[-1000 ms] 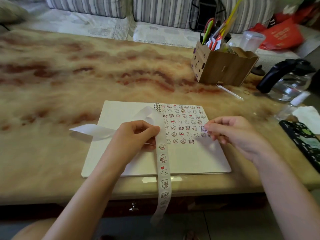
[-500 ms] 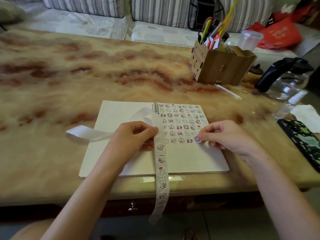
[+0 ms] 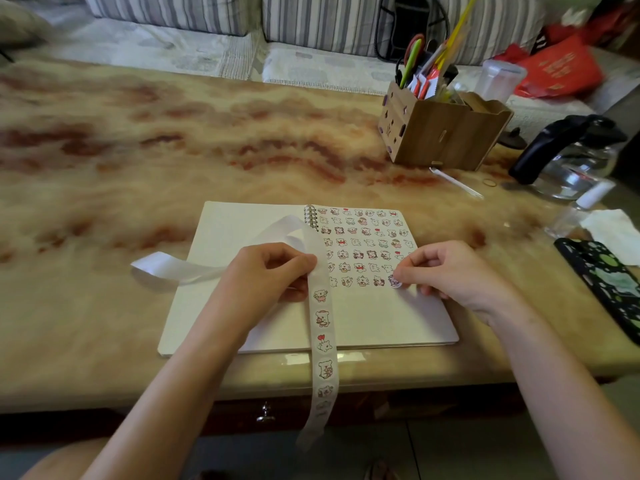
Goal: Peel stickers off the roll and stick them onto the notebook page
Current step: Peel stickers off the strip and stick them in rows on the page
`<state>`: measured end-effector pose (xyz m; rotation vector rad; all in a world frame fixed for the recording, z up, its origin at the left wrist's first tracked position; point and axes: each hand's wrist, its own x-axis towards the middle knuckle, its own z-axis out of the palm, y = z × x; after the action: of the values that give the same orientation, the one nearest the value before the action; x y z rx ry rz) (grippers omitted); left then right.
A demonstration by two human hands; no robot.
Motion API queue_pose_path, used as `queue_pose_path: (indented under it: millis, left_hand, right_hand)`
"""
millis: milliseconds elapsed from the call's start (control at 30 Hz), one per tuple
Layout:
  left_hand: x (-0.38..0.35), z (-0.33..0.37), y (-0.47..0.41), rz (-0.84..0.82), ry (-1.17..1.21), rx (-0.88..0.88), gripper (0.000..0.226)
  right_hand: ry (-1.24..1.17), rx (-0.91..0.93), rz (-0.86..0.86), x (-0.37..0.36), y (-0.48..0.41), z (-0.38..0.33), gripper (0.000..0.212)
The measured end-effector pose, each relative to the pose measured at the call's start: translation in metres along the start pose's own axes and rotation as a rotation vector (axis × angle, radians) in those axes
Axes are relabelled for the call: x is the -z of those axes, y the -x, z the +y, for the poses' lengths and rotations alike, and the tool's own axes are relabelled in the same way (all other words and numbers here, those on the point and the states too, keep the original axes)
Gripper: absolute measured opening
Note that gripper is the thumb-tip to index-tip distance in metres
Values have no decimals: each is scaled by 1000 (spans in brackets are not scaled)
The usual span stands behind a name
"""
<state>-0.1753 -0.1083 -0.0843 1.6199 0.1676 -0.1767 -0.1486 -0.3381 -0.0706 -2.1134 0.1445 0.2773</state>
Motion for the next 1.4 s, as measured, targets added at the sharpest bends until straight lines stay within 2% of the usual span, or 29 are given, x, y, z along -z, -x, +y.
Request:
queue_pose_path:
  millis: [600,767,967,1133,1300,1400]
  left_hand:
    - [0,0,0,1,-7,1,15]
    - [0,-1,0,6,-20,-4,15]
    - [0,-3,-1,11,-29,-7,16]
    - [-1,-2,-1,16,-28,-9,16]
    - [-1,-2,-1,17,-27,-9,16]
    - [0,-2,-1,20,-31,-11,16]
  right_hand:
    - [81,46,59,-6,-11,13,16]
    - [95,54,62,0,-11,13,32]
    - [60,31,3,4,-11,13,16]
    - [60,43,77,-4,-15,16,30]
    - [126,55,94,-2,-16,18,20]
    - [84,44,53,0,-12,15,24]
